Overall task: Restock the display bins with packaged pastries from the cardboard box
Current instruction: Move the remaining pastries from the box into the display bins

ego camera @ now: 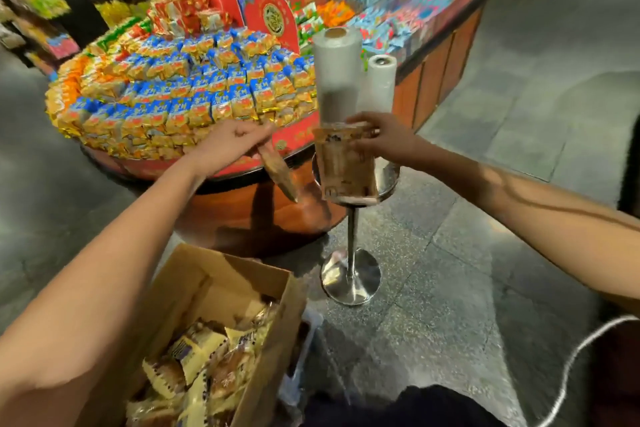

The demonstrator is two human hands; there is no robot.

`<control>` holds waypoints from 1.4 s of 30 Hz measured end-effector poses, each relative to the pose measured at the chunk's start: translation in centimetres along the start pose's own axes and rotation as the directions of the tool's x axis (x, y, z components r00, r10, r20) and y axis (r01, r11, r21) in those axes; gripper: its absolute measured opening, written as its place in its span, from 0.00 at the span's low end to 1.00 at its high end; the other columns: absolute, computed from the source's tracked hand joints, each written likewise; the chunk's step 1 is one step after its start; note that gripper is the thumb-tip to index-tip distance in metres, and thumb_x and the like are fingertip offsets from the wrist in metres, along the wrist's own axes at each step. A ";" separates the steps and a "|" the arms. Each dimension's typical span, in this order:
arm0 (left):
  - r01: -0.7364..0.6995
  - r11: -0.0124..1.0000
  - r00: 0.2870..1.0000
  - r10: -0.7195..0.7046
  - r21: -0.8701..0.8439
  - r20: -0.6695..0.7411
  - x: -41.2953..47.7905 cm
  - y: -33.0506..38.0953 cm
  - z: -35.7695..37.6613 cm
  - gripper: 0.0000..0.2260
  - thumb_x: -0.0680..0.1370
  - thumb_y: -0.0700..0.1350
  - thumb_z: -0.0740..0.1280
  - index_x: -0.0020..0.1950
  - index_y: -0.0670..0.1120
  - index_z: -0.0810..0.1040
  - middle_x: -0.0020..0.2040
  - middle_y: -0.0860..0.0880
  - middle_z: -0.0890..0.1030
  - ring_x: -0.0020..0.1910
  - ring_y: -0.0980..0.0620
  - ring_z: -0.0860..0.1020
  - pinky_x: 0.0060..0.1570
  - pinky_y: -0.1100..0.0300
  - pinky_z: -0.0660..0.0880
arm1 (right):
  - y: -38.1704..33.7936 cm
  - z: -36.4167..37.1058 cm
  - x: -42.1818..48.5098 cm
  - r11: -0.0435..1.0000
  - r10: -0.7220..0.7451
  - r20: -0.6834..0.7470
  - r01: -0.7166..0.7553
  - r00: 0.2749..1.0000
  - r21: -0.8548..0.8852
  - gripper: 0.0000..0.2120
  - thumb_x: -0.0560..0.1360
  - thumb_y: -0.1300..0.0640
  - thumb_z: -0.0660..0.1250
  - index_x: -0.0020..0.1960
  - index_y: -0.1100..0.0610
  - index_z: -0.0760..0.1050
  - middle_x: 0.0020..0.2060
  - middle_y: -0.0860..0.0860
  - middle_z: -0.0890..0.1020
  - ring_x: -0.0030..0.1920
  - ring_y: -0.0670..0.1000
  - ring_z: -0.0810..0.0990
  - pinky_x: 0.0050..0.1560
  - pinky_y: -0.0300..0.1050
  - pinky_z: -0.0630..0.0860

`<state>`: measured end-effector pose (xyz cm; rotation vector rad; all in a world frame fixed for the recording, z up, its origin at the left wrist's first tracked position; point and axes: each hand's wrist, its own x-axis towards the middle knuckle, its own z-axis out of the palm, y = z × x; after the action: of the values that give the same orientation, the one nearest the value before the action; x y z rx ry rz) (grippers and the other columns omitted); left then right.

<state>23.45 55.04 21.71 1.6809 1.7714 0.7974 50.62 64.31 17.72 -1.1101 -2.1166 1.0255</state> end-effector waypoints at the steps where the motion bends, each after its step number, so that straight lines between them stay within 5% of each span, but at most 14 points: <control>1: -0.027 0.999 0.999 0.026 0.020 0.039 0.5 1.0 0.9 0.13 0.80 0.49 0.65 0.40 0.46 0.83 0.40 0.58 0.83 0.42 0.63 0.79 0.48 0.70 0.73 | 0.7 -1.4 -1.3 1.000 0.025 0.006 -0.025 1.000 0.002 0.18 0.74 0.62 0.71 0.64 0.56 0.76 0.50 0.48 0.79 0.49 0.46 0.77 0.46 0.35 0.78; 6: -0.161 0.987 0.968 0.162 -0.017 0.191 2.5 6.6 8.0 0.06 0.76 0.35 0.70 0.42 0.45 0.81 0.34 0.63 0.80 0.35 0.68 0.75 0.41 0.74 0.69 | 5.1 -9.0 -7.8 0.989 0.118 -0.063 -0.111 0.991 0.102 0.13 0.76 0.62 0.70 0.60 0.55 0.76 0.48 0.47 0.80 0.44 0.44 0.79 0.40 0.38 0.80; 10: -0.249 0.968 0.938 0.249 -0.030 0.241 4.0 11.4 15.3 0.13 0.74 0.31 0.70 0.56 0.42 0.80 0.44 0.56 0.77 0.39 0.73 0.75 0.44 0.78 0.68 | 8.8 -16.0 -13.7 0.963 0.242 -0.190 -0.211 0.951 0.170 0.16 0.76 0.64 0.69 0.63 0.59 0.75 0.48 0.54 0.79 0.43 0.50 0.79 0.37 0.40 0.79; 13: -0.231 0.964 0.917 0.261 -0.130 0.302 5.8 14.4 20.9 0.16 0.73 0.30 0.70 0.52 0.49 0.85 0.53 0.48 0.75 0.46 0.67 0.78 0.49 0.73 0.72 | 11.5 -20.9 -18.3 0.932 0.334 -0.288 -0.271 0.898 0.239 0.15 0.77 0.66 0.68 0.62 0.58 0.74 0.43 0.50 0.79 0.37 0.45 0.79 0.34 0.37 0.77; 15: -0.213 0.958 0.905 0.267 -0.191 0.330 6.6 16.6 25.0 0.15 0.74 0.33 0.71 0.55 0.49 0.83 0.59 0.47 0.72 0.53 0.58 0.77 0.53 0.65 0.74 | 13.7 -23.6 -21.7 0.921 0.379 -0.401 -0.302 0.834 0.245 0.15 0.75 0.64 0.70 0.61 0.57 0.76 0.45 0.50 0.80 0.40 0.46 0.80 0.36 0.39 0.79; 18: -0.231 0.948 0.871 0.301 -0.218 0.388 7.2 20.8 31.2 0.16 0.75 0.35 0.71 0.61 0.44 0.80 0.60 0.55 0.74 0.55 0.59 0.76 0.54 0.63 0.74 | 16.3 -26.6 -27.7 0.889 0.455 -0.497 -0.339 0.739 0.309 0.14 0.75 0.64 0.71 0.59 0.56 0.75 0.44 0.49 0.81 0.36 0.42 0.80 0.36 0.40 0.80; 21: -0.224 0.943 0.803 0.321 -0.246 0.502 7.6 24.9 36.5 0.13 0.77 0.36 0.69 0.57 0.50 0.82 0.62 0.49 0.79 0.56 0.55 0.79 0.58 0.58 0.76 | 17.9 -29.1 -33.5 0.868 0.497 -0.559 -0.380 0.664 0.320 0.13 0.75 0.64 0.70 0.57 0.54 0.75 0.45 0.51 0.81 0.36 0.42 0.80 0.37 0.38 0.79; 25: -0.280 0.920 0.699 0.392 -0.275 0.598 7.7 31.2 43.7 0.13 0.78 0.33 0.66 0.59 0.45 0.81 0.53 0.49 0.80 0.44 0.61 0.76 0.40 0.75 0.72 | 19.6 -31.8 -42.0 0.821 0.561 -0.658 -0.439 0.502 0.365 0.17 0.75 0.61 0.71 0.63 0.56 0.76 0.49 0.50 0.83 0.42 0.43 0.81 0.48 0.40 0.80; 29: -0.266 0.902 0.563 0.433 -0.341 0.704 7.9 36.6 51.1 0.19 0.77 0.33 0.66 0.45 0.56 0.87 0.46 0.48 0.80 0.43 0.51 0.72 0.39 0.61 0.68 | 20.9 -33.4 -49.2 0.775 0.600 -0.751 -0.437 0.278 0.457 0.16 0.75 0.61 0.71 0.62 0.56 0.74 0.45 0.44 0.80 0.43 0.42 0.80 0.48 0.37 0.79; 34: -0.361 0.854 0.357 0.497 -0.374 0.791 7.8 42.5 59.5 0.14 0.80 0.36 0.65 0.48 0.54 0.84 0.50 0.44 0.80 0.44 0.49 0.73 0.40 0.59 0.69 | 23.4 -34.7 -54.8 0.688 0.644 -0.764 -0.478 0.053 0.547 0.20 0.74 0.55 0.72 0.65 0.53 0.74 0.54 0.52 0.81 0.51 0.51 0.83 0.54 0.54 0.81; 38: -0.400 0.848 0.274 0.472 -0.347 0.838 8.8 46.4 65.7 0.11 0.81 0.38 0.63 0.48 0.51 0.82 0.47 0.50 0.81 0.41 0.53 0.76 0.43 0.57 0.70 | 25.2 -36.4 -56.3 0.642 0.652 -0.756 -0.487 -0.059 0.592 0.17 0.76 0.55 0.71 0.63 0.49 0.74 0.54 0.50 0.81 0.50 0.51 0.82 0.52 0.54 0.81; 42: -0.445 0.814 0.200 0.496 -0.373 0.845 10.7 49.8 70.6 0.07 0.81 0.38 0.64 0.49 0.48 0.80 0.45 0.53 0.80 0.40 0.57 0.76 0.38 0.65 0.72 | 27.1 -38.6 -56.6 0.580 0.662 -0.731 -0.504 -0.166 0.640 0.18 0.76 0.55 0.70 0.65 0.51 0.74 0.52 0.50 0.80 0.49 0.51 0.82 0.50 0.51 0.81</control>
<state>108.61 70.24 12.22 2.0362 0.3806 -0.0399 120.25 40.95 11.53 -2.0163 -0.3108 0.3932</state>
